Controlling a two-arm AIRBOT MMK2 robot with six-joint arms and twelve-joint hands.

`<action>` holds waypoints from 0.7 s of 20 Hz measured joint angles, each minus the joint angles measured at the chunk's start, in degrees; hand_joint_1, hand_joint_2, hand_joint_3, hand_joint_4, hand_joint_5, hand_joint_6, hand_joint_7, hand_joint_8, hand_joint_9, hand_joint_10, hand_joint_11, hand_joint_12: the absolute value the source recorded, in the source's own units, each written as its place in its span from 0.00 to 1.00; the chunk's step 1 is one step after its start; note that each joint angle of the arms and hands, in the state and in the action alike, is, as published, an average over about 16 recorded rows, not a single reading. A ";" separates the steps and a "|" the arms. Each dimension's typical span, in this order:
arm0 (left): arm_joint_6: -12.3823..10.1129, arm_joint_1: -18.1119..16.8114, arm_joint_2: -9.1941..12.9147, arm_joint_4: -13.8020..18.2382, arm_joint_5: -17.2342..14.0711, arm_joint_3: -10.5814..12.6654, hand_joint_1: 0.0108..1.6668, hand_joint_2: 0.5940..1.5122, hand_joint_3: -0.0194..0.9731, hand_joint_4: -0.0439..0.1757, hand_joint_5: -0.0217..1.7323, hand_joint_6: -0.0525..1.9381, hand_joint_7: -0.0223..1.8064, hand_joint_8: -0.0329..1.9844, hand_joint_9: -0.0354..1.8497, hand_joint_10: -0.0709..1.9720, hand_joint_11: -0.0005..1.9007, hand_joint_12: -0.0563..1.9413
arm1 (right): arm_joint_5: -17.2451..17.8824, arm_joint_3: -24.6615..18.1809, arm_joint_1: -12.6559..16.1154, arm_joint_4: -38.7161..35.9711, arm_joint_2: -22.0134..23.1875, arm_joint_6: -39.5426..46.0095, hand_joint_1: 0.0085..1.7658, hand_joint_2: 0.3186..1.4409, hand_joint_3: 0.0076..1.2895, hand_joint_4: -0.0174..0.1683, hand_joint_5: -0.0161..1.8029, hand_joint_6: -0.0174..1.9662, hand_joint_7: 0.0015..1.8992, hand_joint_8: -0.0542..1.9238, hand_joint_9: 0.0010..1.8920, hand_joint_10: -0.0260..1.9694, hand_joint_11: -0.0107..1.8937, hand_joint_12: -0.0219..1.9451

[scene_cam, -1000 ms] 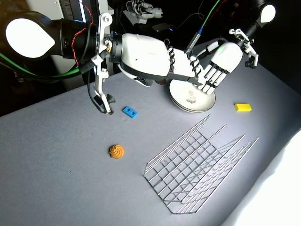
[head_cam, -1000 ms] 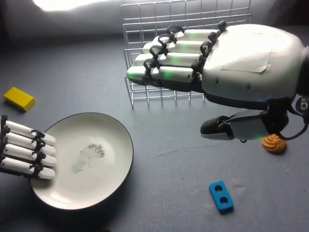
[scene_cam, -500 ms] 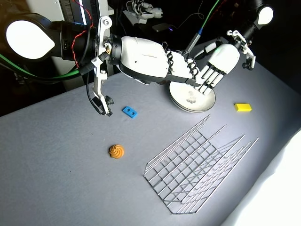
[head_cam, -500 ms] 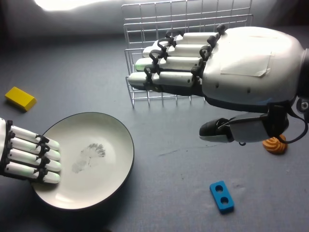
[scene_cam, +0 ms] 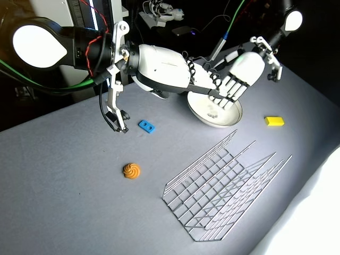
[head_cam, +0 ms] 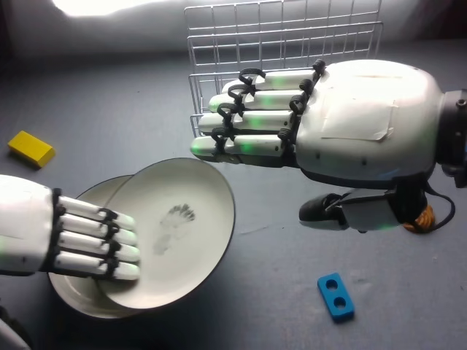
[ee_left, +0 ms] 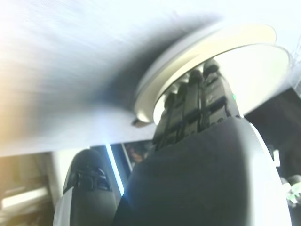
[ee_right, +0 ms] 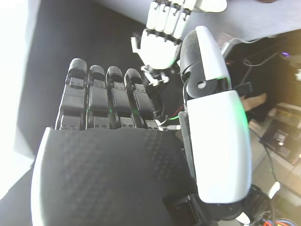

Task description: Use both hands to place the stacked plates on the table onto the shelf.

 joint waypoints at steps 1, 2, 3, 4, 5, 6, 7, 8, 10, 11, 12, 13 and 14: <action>-0.02 -0.18 -0.11 -0.13 0.28 -0.45 0.00 0.57 0.03 0.20 0.01 0.02 0.01 0.01 0.02 0.04 0.01 0.03 | -0.37 0.00 0.01 0.01 -0.35 -0.32 0.60 0.72 0.01 0.08 0.05 0.02 0.02 0.03 0.02 0.02 0.01 0.13; -0.05 -0.36 -0.22 -0.25 0.56 -0.89 0.00 0.57 0.03 0.20 0.01 0.02 0.01 0.01 0.03 0.04 0.01 0.03 | -0.74 0.01 0.02 0.02 -0.71 -0.63 0.61 0.71 0.01 0.08 0.05 0.02 0.02 0.03 0.02 0.02 0.01 0.14; -0.09 -0.54 -0.31 -0.37 0.81 -1.28 0.00 0.57 0.03 0.20 0.01 0.02 0.01 0.01 0.03 0.04 0.01 0.03 | -1.13 0.02 0.04 0.03 -1.11 -0.91 0.62 0.71 0.01 0.08 0.05 0.02 0.02 0.03 0.02 0.02 0.01 0.16; -0.13 -0.72 -0.40 -0.48 1.02 -1.63 0.00 0.57 0.03 0.20 0.01 0.02 0.01 0.01 0.03 0.04 0.01 0.03 | -1.51 0.05 0.07 0.05 -1.53 -1.18 0.63 0.70 0.01 0.08 0.05 0.02 0.03 0.03 0.02 0.02 0.01 0.17; -0.18 -0.90 -0.49 -0.59 1.21 -1.94 0.00 0.57 0.03 0.20 0.01 0.02 0.01 0.01 0.03 0.04 0.01 0.03 | -1.90 0.10 0.12 0.07 -2.00 -1.44 0.65 0.70 0.01 0.08 0.06 0.02 0.03 0.03 0.03 0.02 0.01 0.19; -0.25 -1.06 -0.56 -0.70 1.39 -2.21 0.00 0.57 0.03 0.20 0.01 0.02 0.01 0.01 0.03 0.04 0.01 0.03 | -2.28 0.19 0.16 0.08 -2.53 -1.69 0.66 0.69 0.01 0.08 0.06 0.02 0.03 0.03 0.03 0.02 0.01 0.20; -0.32 -1.21 -0.62 -0.80 1.55 -2.44 0.00 0.57 0.03 0.20 0.01 0.02 0.01 0.01 0.03 0.04 0.01 0.03 | -2.65 0.33 0.20 0.10 -3.11 -1.91 0.67 0.69 0.01 0.08 0.06 0.02 0.03 0.03 0.03 0.02 0.01 0.22; -0.40 -1.34 -0.66 -0.89 1.69 -2.62 0.00 0.57 0.03 0.20 0.01 0.02 0.01 0.01 0.03 0.04 0.01 0.03 | -3.02 0.51 0.23 0.12 -3.73 -2.11 0.69 0.68 0.01 0.08 0.06 0.02 0.04 0.03 0.04 0.02 0.01 0.23; -0.57 -1.55 -0.71 -1.06 1.92 -2.88 0.00 0.57 0.03 0.20 0.01 0.02 0.01 0.01 0.03 0.04 0.01 0.03 | -3.75 1.05 0.16 0.16 -5.08 -2.47 0.71 0.67 0.01 0.08 0.06 0.02 0.04 0.03 0.04 0.02 0.01 0.26; -0.65 -1.64 -0.73 -1.13 2.02 -2.98 0.00 0.57 0.03 0.20 0.01 0.02 0.01 0.01 0.03 0.04 0.01 0.03 | -4.11 1.40 0.06 0.18 -5.77 -2.65 0.73 0.66 0.01 0.08 0.06 0.02 0.05 0.03 0.05 0.02 0.01 0.28; -0.73 -1.72 -0.75 -1.20 2.12 -3.08 0.00 0.57 0.03 0.20 0.01 0.02 0.01 0.01 0.03 0.04 0.01 0.03 | -4.43 1.76 -0.08 0.20 -6.45 -2.84 0.74 0.66 0.01 0.08 0.06 0.02 0.05 0.03 0.05 0.02 0.01 0.29; -0.82 -1.79 -0.76 -1.28 2.20 -3.17 0.00 0.57 0.03 0.20 0.01 0.02 0.01 0.01 0.03 0.04 0.01 0.03 | -4.70 2.15 -0.26 0.21 -7.11 -3.04 0.74 0.65 0.01 0.08 0.06 0.02 0.05 0.03 0.05 0.02 0.01 0.31; -0.90 -1.85 -0.77 -1.35 2.28 -3.26 0.00 0.57 0.03 0.20 0.01 0.02 0.01 0.01 0.03 0.04 0.01 0.03 | -4.93 2.56 -0.45 0.22 -7.77 -3.24 0.75 0.65 0.01 0.08 0.06 0.02 0.05 0.03 0.06 0.02 0.01 0.32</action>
